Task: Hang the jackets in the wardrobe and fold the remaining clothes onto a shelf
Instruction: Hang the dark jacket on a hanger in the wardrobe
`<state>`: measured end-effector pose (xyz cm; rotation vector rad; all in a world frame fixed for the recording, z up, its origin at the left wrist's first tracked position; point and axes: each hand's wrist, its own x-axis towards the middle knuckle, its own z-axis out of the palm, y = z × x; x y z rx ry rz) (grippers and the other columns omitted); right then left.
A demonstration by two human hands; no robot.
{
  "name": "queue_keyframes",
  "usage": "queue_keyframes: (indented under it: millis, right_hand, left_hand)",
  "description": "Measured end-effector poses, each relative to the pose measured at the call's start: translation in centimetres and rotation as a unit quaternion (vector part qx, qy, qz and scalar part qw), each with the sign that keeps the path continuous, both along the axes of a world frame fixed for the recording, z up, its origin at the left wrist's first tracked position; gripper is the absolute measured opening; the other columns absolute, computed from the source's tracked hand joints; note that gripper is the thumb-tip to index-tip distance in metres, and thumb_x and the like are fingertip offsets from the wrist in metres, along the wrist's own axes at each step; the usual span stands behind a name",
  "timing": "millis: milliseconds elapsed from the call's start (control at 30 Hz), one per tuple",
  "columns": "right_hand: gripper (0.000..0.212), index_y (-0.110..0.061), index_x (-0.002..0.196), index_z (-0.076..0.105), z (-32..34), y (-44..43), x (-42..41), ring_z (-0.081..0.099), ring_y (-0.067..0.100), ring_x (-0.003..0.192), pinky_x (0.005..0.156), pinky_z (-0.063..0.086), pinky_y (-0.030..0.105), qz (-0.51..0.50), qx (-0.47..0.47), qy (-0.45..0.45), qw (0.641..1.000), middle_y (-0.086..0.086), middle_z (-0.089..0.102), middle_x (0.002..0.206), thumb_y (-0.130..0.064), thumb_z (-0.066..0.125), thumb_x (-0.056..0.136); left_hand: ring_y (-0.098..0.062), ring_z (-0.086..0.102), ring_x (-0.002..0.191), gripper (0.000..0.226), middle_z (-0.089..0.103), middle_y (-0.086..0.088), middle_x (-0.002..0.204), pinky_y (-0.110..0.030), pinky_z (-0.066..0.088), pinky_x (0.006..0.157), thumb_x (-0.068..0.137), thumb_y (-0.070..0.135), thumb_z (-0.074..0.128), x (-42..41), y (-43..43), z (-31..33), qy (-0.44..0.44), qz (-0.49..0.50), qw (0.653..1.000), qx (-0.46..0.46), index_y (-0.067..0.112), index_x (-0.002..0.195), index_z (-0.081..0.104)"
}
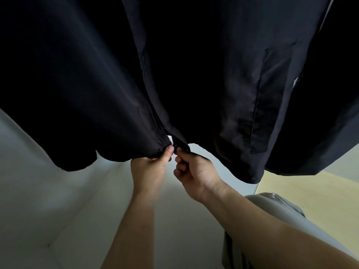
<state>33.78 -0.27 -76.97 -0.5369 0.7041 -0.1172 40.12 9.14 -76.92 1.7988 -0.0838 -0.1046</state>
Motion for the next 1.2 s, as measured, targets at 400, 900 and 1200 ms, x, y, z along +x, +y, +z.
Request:
queue_keyframes:
  millis: [400,900,1200]
  right_hand:
    - [0.006,-0.004,0.097,0.067,0.7,-0.4,-0.3,0.041,0.009,0.048,0.05,0.041,0.022,0.042,0.064,0.013,0.997,0.002,0.057,0.063,-0.005,0.062,0.097]
    - [0.028,-0.018,0.07,0.048,3.2,-0.3,0.2,0.029,0.009,0.045,0.047,0.023,0.021,0.138,0.113,0.007,0.984,-0.006,0.038,0.057,-0.015,0.044,0.098]
    - [0.037,-0.02,0.062,0.063,2.9,0.8,0.1,0.036,0.012,0.047,0.043,0.025,0.023,0.111,-0.251,0.006,0.962,-0.001,0.049,0.056,-0.016,0.05,0.096]
  left_hand:
    - [-0.018,0.069,0.083,0.021,0.072,-0.003,0.081,-0.031,0.052,0.074,0.083,0.023,0.082,0.5,1.0,1.2,-0.074,-0.07,0.984,0.149,0.007,0.084,0.068]
    - [-0.023,0.037,0.056,0.048,0.038,-0.023,0.061,-0.037,0.031,0.054,0.093,0.028,0.072,0.4,2.0,2.1,-0.071,-0.114,0.97,0.202,-0.004,0.068,0.045]
    - [-0.019,0.056,0.075,0.02,0.061,-0.01,0.076,-0.031,0.041,0.065,0.096,0.022,0.067,0.6,1.8,1.1,-0.07,-0.142,0.975,0.157,0.007,0.085,0.062]
